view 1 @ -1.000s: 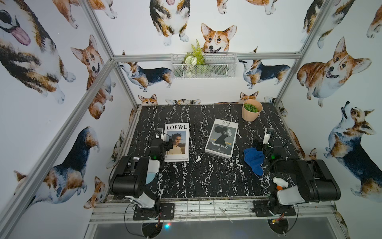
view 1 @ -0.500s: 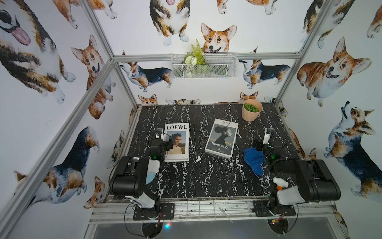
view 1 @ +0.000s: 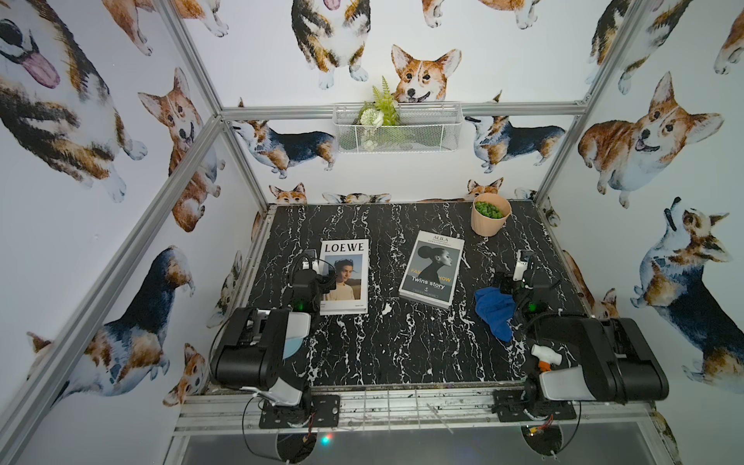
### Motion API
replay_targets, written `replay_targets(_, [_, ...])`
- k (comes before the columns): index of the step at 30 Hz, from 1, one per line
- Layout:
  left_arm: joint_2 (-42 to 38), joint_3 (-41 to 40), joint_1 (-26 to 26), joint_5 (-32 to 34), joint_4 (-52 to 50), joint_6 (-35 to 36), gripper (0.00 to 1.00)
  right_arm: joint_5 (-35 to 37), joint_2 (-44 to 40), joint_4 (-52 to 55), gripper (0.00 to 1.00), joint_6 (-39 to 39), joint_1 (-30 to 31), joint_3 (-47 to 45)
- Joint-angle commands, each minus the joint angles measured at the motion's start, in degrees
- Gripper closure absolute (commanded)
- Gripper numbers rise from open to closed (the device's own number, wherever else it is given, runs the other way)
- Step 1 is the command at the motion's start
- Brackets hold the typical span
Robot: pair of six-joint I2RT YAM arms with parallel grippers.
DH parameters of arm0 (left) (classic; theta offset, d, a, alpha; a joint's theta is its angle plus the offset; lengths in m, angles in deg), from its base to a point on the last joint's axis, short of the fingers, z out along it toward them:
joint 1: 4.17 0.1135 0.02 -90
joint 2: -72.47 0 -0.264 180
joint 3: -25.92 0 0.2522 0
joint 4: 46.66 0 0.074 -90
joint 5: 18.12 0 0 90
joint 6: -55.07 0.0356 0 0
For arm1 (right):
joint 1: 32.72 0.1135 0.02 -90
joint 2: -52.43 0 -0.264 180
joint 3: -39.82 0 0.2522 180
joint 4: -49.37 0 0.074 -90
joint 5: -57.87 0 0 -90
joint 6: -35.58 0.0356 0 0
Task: Wipe the cover of the book
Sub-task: Pick up the cleaning item at the center of the board.
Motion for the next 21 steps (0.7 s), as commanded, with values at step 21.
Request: replay_targets(21, [-20.37,19.99,-5.33,-12.01,-52.61,-36.99,0.00,3.40,-16.53,76.06,0.00,43.45,-0.44,24.96])
